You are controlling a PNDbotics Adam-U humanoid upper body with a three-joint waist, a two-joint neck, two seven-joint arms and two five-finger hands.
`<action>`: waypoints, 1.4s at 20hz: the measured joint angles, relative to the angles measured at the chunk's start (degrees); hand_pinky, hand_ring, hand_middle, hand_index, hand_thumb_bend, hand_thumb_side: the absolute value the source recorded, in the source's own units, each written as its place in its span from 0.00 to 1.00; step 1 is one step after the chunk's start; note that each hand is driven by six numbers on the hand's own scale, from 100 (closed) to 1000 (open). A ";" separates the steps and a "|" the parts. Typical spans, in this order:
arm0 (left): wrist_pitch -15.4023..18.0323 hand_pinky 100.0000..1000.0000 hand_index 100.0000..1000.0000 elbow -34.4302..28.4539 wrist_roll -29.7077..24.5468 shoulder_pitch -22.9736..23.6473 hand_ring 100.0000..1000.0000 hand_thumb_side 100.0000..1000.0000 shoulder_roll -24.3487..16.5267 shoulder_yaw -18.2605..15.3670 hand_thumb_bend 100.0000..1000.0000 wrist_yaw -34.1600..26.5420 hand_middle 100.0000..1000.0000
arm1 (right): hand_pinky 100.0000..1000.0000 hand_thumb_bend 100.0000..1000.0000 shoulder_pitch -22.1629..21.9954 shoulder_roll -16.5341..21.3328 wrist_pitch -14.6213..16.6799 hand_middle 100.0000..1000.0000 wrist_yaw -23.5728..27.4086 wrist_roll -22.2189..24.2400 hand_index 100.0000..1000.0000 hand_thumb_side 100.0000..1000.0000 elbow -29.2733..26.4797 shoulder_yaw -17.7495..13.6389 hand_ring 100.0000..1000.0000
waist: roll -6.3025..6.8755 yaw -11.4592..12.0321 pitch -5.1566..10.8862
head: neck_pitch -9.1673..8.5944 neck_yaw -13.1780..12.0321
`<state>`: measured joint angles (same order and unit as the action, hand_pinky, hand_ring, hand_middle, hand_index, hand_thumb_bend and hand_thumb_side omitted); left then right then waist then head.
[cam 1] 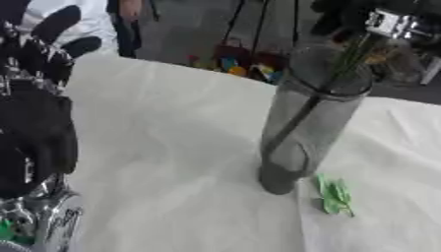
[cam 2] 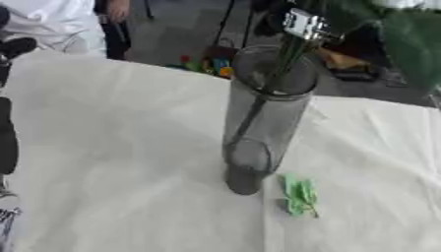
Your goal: Arrange flowers into the vase.
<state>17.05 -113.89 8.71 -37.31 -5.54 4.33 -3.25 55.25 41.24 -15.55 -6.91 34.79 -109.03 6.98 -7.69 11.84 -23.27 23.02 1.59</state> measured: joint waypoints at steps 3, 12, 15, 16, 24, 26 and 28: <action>0.00 0.69 0.91 0.00 0.00 0.01 0.79 1.00 -0.01 0.00 0.00 0.00 0.88 | 0.84 0.00 -0.85 0.70 0.43 0.77 0.48 0.31 0.96 1.00 0.00 -0.12 0.87 | 0.00 -0.11 0.00 | -0.07 0.36; -0.01 0.69 0.91 0.00 0.01 0.11 0.79 1.00 -0.02 0.00 0.00 0.00 0.88 | 0.84 0.02 -2.19 2.07 1.57 0.77 2.85 -0.45 0.96 1.00 -0.07 -0.75 0.87 | 0.27 -0.25 0.00 | -1.05 1.72; -0.01 0.69 0.91 0.00 0.01 0.27 0.79 1.00 -0.02 0.00 0.00 0.00 0.88 | 0.84 0.04 -2.65 2.50 1.74 0.77 3.33 -0.85 0.96 1.00 -0.18 -1.02 0.87 | 0.41 -0.45 0.00 | -1.46 1.88; -0.01 0.69 0.91 0.00 0.01 0.31 0.79 1.00 -0.02 0.00 0.00 0.00 0.88 | 0.84 0.04 -2.84 2.61 1.81 0.77 3.47 -1.01 0.96 1.00 -0.24 -1.05 0.87 | 0.54 -0.48 0.00 | -1.53 1.96; -0.01 0.69 0.91 0.00 0.01 0.40 0.79 1.00 -0.02 0.00 0.00 0.00 0.88 | 0.84 0.05 -3.83 3.38 1.88 0.77 3.58 -2.31 0.96 1.00 -0.41 -1.36 0.87 | 0.94 -0.63 0.00 | -2.04 2.29; -0.01 0.69 0.91 0.00 0.01 0.40 0.79 1.00 -0.02 0.00 0.00 0.00 0.88 | 0.84 0.05 -3.83 3.39 1.84 0.77 3.58 -2.48 0.97 1.00 -0.42 -1.37 0.87 | 0.94 -0.64 0.00 | -2.04 2.34; -0.02 0.69 0.91 0.00 0.01 0.40 0.79 1.00 -0.02 0.00 0.00 0.00 0.88 | 0.84 0.07 -3.82 3.39 1.88 0.78 3.59 -2.59 0.98 1.00 -0.42 -1.37 0.88 | 0.95 -0.71 0.00 | -2.05 2.42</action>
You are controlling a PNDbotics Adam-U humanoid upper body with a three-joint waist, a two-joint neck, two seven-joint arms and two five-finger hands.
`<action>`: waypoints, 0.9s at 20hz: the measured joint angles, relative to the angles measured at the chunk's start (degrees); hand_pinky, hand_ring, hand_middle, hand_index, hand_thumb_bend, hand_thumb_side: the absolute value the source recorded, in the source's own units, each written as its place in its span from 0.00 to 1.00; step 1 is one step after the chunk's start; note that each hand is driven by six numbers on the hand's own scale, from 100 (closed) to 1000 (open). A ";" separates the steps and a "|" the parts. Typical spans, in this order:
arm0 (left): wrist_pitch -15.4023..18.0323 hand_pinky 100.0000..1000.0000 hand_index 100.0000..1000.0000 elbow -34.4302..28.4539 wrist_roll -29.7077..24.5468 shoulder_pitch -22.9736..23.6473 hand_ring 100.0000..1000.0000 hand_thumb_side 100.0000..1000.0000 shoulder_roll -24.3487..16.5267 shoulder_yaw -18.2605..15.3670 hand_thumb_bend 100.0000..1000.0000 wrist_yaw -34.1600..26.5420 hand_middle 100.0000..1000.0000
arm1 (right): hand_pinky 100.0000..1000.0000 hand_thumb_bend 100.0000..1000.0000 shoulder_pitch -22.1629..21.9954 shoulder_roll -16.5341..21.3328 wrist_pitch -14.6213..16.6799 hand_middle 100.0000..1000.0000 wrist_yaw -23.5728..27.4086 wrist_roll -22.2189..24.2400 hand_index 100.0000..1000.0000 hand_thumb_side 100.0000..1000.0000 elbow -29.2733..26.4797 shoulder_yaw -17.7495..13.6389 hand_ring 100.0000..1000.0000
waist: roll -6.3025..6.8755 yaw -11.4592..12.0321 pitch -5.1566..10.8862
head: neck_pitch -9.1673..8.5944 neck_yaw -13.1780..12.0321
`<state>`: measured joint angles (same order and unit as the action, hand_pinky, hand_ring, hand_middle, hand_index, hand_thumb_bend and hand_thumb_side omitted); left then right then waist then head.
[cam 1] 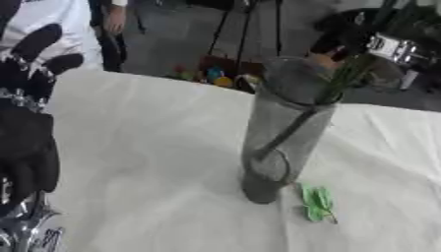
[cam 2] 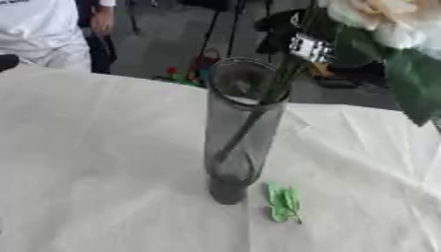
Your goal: Arrange flowers into the vase.
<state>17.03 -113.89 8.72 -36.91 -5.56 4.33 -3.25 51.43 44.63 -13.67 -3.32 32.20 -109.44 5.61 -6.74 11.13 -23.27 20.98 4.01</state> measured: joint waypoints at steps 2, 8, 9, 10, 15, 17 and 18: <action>-0.02 0.69 0.91 0.00 -0.02 0.00 0.79 1.00 0.00 0.00 0.00 0.00 0.88 | 0.85 0.12 0.10 0.03 0.04 0.80 0.15 0.06 0.99 1.00 0.00 0.06 0.89 | 0.00 -0.01 0.00 | 0.00 0.13; -0.20 0.69 0.91 0.00 -0.23 0.00 0.79 1.00 -0.03 0.02 0.00 0.00 0.88 | 0.86 0.22 1.33 1.43 0.97 0.82 1.83 2.51 1.00 1.00 0.88 0.72 0.90 | -0.30 -0.16 0.00 | 0.07 0.16; -0.22 0.69 0.91 0.00 -0.26 0.00 0.79 1.00 -0.03 0.02 0.00 0.00 0.88 | 0.86 0.22 1.57 1.58 1.11 0.82 2.12 3.01 1.00 1.00 1.28 0.79 0.90 | -0.39 -0.16 0.00 | 0.08 0.17; -0.23 0.69 0.91 0.00 -0.28 0.00 0.79 1.00 -0.04 0.02 0.00 0.00 0.88 | 0.86 0.22 1.80 1.63 1.24 0.82 2.43 3.47 1.00 1.00 1.66 0.82 0.90 | -0.45 -0.15 0.00 | 0.08 0.17; -0.22 0.69 0.91 0.00 -0.39 0.00 0.79 1.00 -0.05 0.03 0.00 0.00 0.88 | 0.87 0.24 2.82 1.90 1.71 0.83 3.08 5.03 1.00 1.00 3.16 1.31 0.91 | -0.76 -0.10 0.00 | 0.08 0.21; -0.27 0.69 0.91 0.00 -0.44 0.01 0.79 1.00 -0.05 0.04 0.00 0.00 0.88 | 0.87 0.26 3.07 2.04 1.88 0.83 3.22 5.78 1.00 1.00 3.76 1.61 0.91 | -0.83 -0.04 0.00 | 0.08 0.22; -0.30 0.69 0.91 0.00 -0.47 0.01 0.79 1.00 -0.05 0.04 0.00 0.00 0.88 | 0.87 0.28 3.07 2.06 2.02 0.83 3.25 6.25 1.00 1.00 4.12 1.79 0.91 | -0.87 -0.04 0.00 | 0.08 0.24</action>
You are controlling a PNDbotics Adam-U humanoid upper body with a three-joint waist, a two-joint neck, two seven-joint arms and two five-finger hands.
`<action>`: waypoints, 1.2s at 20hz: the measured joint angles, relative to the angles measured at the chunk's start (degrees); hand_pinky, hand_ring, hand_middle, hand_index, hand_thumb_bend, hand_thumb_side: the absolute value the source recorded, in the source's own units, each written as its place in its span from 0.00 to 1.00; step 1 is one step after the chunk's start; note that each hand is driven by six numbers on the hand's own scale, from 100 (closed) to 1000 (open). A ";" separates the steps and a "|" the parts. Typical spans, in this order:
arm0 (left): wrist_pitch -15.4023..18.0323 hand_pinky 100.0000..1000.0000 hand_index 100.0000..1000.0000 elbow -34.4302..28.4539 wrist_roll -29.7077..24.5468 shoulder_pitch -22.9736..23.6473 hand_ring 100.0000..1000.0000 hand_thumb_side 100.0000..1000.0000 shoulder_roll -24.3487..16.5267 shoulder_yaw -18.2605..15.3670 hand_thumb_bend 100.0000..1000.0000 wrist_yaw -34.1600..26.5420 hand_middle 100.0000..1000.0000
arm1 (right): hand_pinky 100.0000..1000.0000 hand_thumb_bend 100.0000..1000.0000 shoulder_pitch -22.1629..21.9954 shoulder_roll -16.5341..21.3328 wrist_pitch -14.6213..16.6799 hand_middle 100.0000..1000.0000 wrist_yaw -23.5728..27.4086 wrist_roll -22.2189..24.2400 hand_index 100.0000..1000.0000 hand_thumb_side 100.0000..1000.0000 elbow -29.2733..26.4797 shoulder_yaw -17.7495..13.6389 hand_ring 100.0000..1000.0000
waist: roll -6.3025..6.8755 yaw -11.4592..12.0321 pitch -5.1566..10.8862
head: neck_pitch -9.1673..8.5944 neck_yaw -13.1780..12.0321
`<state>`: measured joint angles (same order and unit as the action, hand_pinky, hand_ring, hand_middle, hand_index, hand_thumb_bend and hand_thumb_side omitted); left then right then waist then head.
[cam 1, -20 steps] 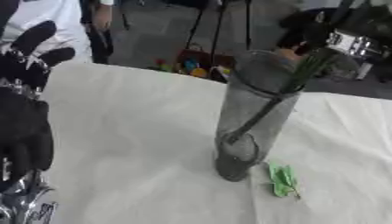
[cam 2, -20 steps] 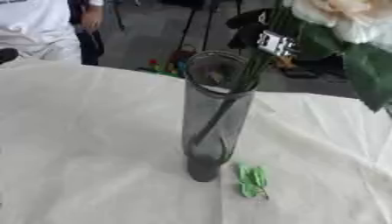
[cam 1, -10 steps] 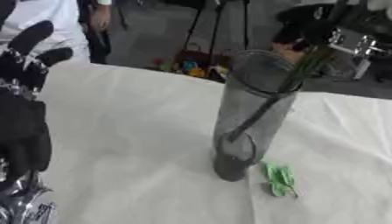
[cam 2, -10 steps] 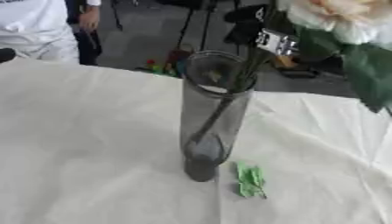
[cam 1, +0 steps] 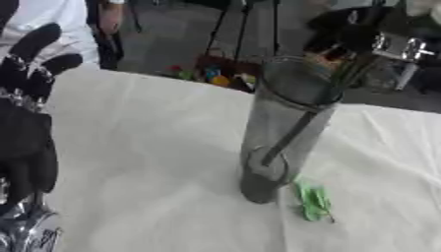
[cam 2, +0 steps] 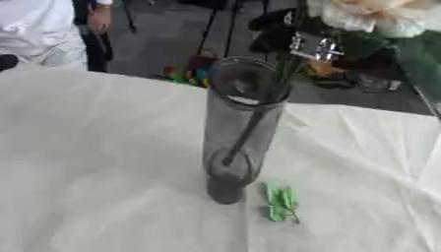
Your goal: Arrange flowers into the vase.
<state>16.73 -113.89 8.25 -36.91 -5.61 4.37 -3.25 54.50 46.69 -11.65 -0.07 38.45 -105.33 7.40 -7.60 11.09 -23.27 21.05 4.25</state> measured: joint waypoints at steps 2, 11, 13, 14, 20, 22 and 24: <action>-0.04 0.69 0.91 0.00 -0.04 0.01 0.79 1.00 0.00 0.01 0.00 0.00 0.88 | 0.87 0.29 0.02 0.07 0.29 0.83 0.15 1.12 1.00 1.00 0.79 0.12 0.92 | -0.14 0.01 0.00 | 0.00 0.01; -0.12 0.69 0.91 0.00 -0.13 0.08 0.79 1.00 0.00 0.30 0.00 0.00 0.88 | 0.88 0.33 1.00 0.22 1.54 0.84 0.66 5.03 1.00 1.00 3.47 0.41 0.92 | -0.29 0.20 0.00 | 0.00 0.19; -0.13 0.69 0.91 0.00 -0.14 0.08 0.79 1.00 0.00 0.31 0.00 0.00 0.88 | 0.88 0.36 1.01 0.39 1.76 0.84 0.66 5.41 1.00 1.00 3.74 0.41 0.93 | -0.29 0.20 0.00 | -0.01 0.19; -0.13 0.69 0.91 0.00 -0.15 0.08 0.79 1.00 0.00 0.31 0.00 0.00 0.89 | 0.88 0.38 1.01 0.46 1.86 0.84 0.66 5.60 1.00 1.00 3.80 0.42 0.93 | -0.30 0.20 0.00 | -0.01 0.19; -0.24 0.69 0.91 0.00 -0.29 0.08 0.79 1.00 0.00 0.32 0.00 0.00 0.89 | 0.89 0.62 1.25 0.49 2.54 0.86 0.68 7.61 1.00 0.87 4.29 0.71 0.95 | -0.43 0.23 0.00 | -0.10 0.21; -0.30 0.70 0.91 0.00 -0.36 0.08 0.79 1.00 -0.01 0.33 0.00 0.00 0.89 | 0.89 0.67 1.46 0.52 2.65 0.86 0.72 8.87 1.00 0.78 4.54 0.71 0.95 | -0.44 0.23 0.00 | -0.13 0.21; -0.34 0.70 0.91 0.00 -0.41 0.08 0.79 1.00 -0.01 0.33 0.00 0.00 0.89 | 0.90 0.67 1.54 0.57 2.46 0.86 0.81 10.13 1.00 0.78 4.77 0.65 0.95 | -0.46 0.23 0.00 | -0.24 0.21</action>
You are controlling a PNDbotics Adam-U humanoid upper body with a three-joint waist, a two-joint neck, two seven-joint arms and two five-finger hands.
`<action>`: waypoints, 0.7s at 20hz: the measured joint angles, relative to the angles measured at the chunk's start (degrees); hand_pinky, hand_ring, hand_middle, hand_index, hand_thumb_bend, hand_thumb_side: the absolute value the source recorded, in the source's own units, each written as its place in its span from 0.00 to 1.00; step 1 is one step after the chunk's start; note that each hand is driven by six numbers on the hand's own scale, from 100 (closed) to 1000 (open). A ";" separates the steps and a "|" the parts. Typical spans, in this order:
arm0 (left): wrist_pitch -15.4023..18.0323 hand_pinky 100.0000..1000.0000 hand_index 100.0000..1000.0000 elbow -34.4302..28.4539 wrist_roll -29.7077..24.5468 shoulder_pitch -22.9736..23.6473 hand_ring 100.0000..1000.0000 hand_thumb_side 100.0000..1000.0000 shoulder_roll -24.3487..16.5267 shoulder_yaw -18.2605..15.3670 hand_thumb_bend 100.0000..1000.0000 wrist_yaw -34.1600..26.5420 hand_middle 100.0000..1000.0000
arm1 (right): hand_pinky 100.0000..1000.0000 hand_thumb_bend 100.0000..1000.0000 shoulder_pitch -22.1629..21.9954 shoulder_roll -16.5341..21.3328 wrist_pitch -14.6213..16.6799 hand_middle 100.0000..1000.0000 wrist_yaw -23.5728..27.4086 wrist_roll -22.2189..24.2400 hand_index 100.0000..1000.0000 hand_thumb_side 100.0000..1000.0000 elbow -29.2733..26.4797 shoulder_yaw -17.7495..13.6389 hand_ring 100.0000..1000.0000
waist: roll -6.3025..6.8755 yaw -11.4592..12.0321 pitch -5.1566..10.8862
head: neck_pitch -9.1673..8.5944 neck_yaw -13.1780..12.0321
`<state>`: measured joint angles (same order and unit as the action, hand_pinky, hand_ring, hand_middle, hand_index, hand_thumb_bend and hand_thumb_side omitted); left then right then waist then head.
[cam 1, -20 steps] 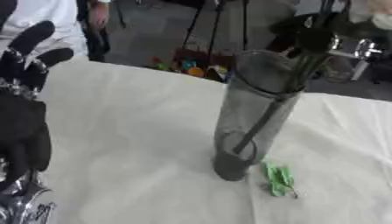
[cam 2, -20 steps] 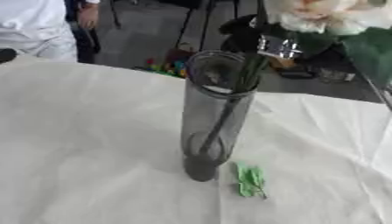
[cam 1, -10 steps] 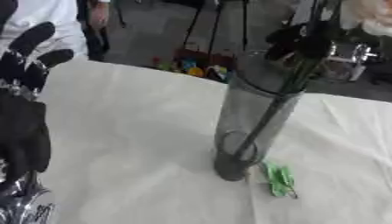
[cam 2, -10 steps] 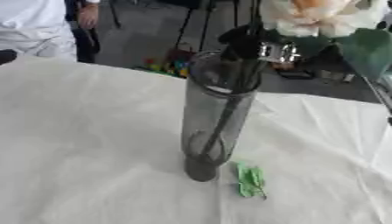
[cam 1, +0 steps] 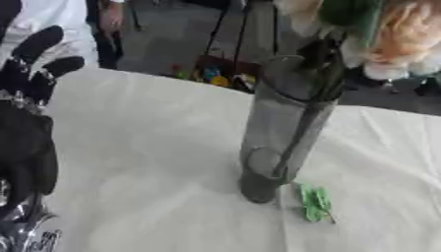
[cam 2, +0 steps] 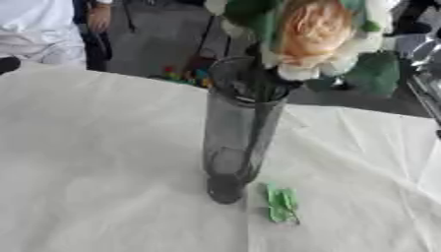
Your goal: Arrange flowers into the vase.
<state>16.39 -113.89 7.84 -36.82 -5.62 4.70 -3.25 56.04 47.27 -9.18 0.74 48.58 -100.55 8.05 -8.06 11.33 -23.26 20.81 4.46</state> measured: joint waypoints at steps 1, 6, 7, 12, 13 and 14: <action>0.00 0.70 0.91 0.00 -0.01 0.00 0.79 1.00 0.00 0.00 0.00 0.00 0.89 | 0.90 0.67 0.02 0.07 -0.13 0.86 0.15 0.51 1.00 0.78 0.04 -0.10 0.95 | 0.00 0.00 0.01 | -0.01 0.00; -0.02 0.70 0.91 0.00 -0.04 0.00 0.80 1.00 0.00 0.00 0.00 0.00 0.89 | 0.89 0.67 -0.02 0.39 -0.62 0.86 0.36 1.54 1.00 0.81 0.34 -0.31 0.95 | 0.00 -0.02 0.03 | -0.04 -0.02; -0.04 0.70 0.91 0.00 -0.06 0.00 0.80 1.00 0.00 0.00 0.00 0.00 0.89 | 0.89 0.67 -0.04 0.39 -0.64 0.86 0.36 1.56 1.00 0.81 0.34 -0.31 0.95 | 0.00 -0.02 0.03 | -0.04 -0.03; -0.02 0.70 0.91 0.00 -0.22 0.01 0.80 1.00 0.00 0.00 0.00 0.00 0.89 | 0.89 0.67 -0.12 0.43 -0.65 0.86 0.36 1.55 1.00 0.83 0.34 -0.32 0.95 | 0.00 -0.06 0.03 | -0.12 -0.09; -0.01 0.70 0.91 0.00 -0.26 0.01 0.80 1.00 0.00 0.00 0.00 0.00 0.89 | 0.89 0.67 -0.15 0.44 -0.66 0.86 0.36 1.52 1.00 0.83 0.34 -0.32 0.95 | 0.01 -0.09 0.03 | -0.23 -0.12; 0.00 0.70 0.91 0.00 -0.29 0.01 0.80 1.00 0.00 0.00 0.00 0.00 0.89 | 0.89 0.67 -0.24 0.45 -0.67 0.86 0.36 1.49 1.00 0.82 0.34 -0.34 0.95 | 0.02 -0.11 0.03 | -0.27 -0.15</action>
<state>16.40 -113.89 7.54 -36.82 -5.62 4.70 -3.25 55.79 47.72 -9.86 1.10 50.07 -100.21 7.71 -8.04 11.22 -23.23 20.54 4.30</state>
